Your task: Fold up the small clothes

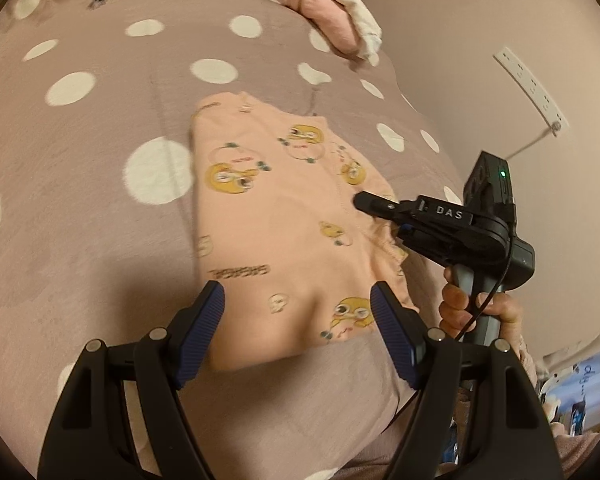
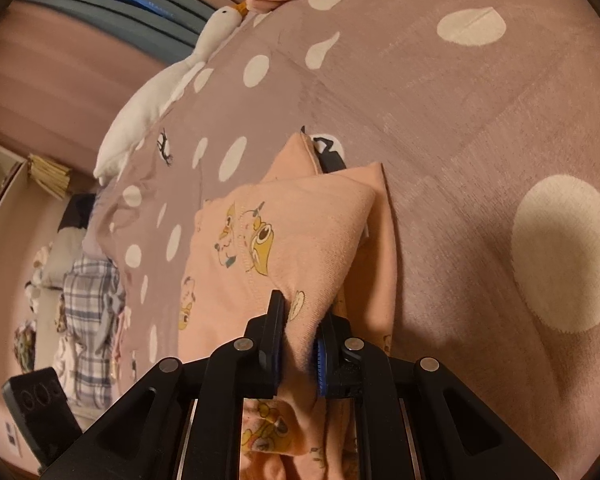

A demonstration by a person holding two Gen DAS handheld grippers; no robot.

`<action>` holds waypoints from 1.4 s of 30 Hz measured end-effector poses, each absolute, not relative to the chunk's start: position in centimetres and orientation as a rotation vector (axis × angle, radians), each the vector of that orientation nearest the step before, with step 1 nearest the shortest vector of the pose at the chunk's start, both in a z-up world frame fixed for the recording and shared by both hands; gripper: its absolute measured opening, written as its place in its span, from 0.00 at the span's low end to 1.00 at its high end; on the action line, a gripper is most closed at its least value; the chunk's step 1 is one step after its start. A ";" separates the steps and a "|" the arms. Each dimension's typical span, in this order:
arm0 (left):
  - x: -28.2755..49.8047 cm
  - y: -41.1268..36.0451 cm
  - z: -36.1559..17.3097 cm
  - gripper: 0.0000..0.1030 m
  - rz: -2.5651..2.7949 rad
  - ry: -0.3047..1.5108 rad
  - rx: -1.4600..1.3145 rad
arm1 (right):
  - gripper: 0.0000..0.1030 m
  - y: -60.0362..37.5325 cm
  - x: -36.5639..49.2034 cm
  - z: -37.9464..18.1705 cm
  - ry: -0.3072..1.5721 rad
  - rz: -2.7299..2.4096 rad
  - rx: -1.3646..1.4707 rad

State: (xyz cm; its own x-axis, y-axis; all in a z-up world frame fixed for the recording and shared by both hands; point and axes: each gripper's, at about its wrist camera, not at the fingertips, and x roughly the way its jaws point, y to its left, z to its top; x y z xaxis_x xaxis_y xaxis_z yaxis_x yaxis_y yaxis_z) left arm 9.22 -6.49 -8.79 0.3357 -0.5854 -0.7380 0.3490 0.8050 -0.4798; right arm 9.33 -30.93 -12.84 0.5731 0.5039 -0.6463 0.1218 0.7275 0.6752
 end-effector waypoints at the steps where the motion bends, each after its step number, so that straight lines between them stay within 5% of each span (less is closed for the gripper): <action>1: 9.5 -7.0 -8.8 0.73 -0.627 1.066 -0.247 | 0.12 -31.0 9.4 -12.9 0.953 0.255 0.747; 7: 10.5 -9.3 -9.8 0.73 -0.665 1.086 -0.226 | 0.13 -31.5 10.3 -12.7 0.937 0.296 0.765; 15: 11.6 -10.2 -11.0 0.73 -0.657 1.125 -0.218 | 0.28 -31.0 13.1 -12.6 0.965 0.353 0.758; 17: 11.6 -10.2 -11.2 0.73 -0.655 1.129 -0.222 | 0.26 -30.1 13.3 -11.6 0.956 0.350 0.677; 18: 11.6 -10.3 -11.2 0.73 -0.656 1.129 -0.223 | 0.13 -29.9 13.4 -11.2 0.946 0.359 0.647; 24: 11.9 -11.4 -11.6 0.73 -0.674 1.131 -0.212 | 0.12 -29.3 14.4 -7.6 0.856 0.355 0.564; 29: 12.2 -11.9 -12.7 0.73 -0.671 1.157 -0.196 | 0.12 -29.7 15.7 -10.9 1.014 0.205 0.545; 42: 9.4 -8.4 -11.7 0.73 -0.659 1.122 -0.264 | 0.33 -27.8 6.6 -5.5 0.859 0.447 0.296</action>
State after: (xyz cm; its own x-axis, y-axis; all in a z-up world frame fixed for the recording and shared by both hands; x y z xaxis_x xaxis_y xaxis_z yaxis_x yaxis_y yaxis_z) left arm 9.38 -8.38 -11.74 0.2705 -0.6091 -0.7456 0.3539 0.7831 -0.5113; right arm 6.58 -27.81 -5.52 0.5698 0.4910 -0.6590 -0.2579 0.8682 0.4239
